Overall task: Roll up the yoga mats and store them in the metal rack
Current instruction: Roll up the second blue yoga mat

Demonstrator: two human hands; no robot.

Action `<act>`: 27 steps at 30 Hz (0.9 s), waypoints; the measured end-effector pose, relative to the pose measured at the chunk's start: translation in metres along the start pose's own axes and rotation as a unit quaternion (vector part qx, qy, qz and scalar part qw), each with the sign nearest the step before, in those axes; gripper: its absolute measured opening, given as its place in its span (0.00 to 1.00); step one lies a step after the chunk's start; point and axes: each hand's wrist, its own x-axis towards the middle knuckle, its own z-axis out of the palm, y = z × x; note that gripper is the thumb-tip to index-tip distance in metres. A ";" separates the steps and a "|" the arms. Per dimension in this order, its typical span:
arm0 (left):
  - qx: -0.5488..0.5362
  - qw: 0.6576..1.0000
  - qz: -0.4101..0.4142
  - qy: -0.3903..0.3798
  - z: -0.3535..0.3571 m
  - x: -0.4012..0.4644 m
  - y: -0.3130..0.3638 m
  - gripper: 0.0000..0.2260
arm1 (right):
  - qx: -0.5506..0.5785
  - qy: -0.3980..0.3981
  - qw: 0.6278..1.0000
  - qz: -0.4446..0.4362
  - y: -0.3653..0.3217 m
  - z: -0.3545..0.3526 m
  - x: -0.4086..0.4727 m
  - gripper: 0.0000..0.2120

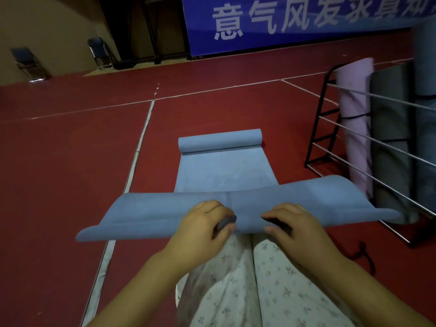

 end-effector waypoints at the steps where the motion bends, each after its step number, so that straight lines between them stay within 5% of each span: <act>1: -0.002 1.000 -0.005 -0.005 0.000 -0.001 0.001 0.12 | 0.007 -0.012 1.000 0.006 0.001 0.000 0.001 0.11; 10: 0.107 0.993 -0.009 -0.043 0.015 -0.008 0.014 0.10 | -0.026 -0.085 0.996 0.007 -0.008 -0.002 -0.011 0.01; 17: 0.016 0.999 0.006 -0.042 0.016 -0.027 0.018 0.08 | -0.036 -0.106 0.994 -0.004 -0.018 -0.014 -0.030 0.08; 27: -0.005 0.989 -0.149 -0.017 0.021 -0.008 0.021 0.12 | -0.024 -0.122 0.989 0.085 -0.007 -0.001 -0.004 0.06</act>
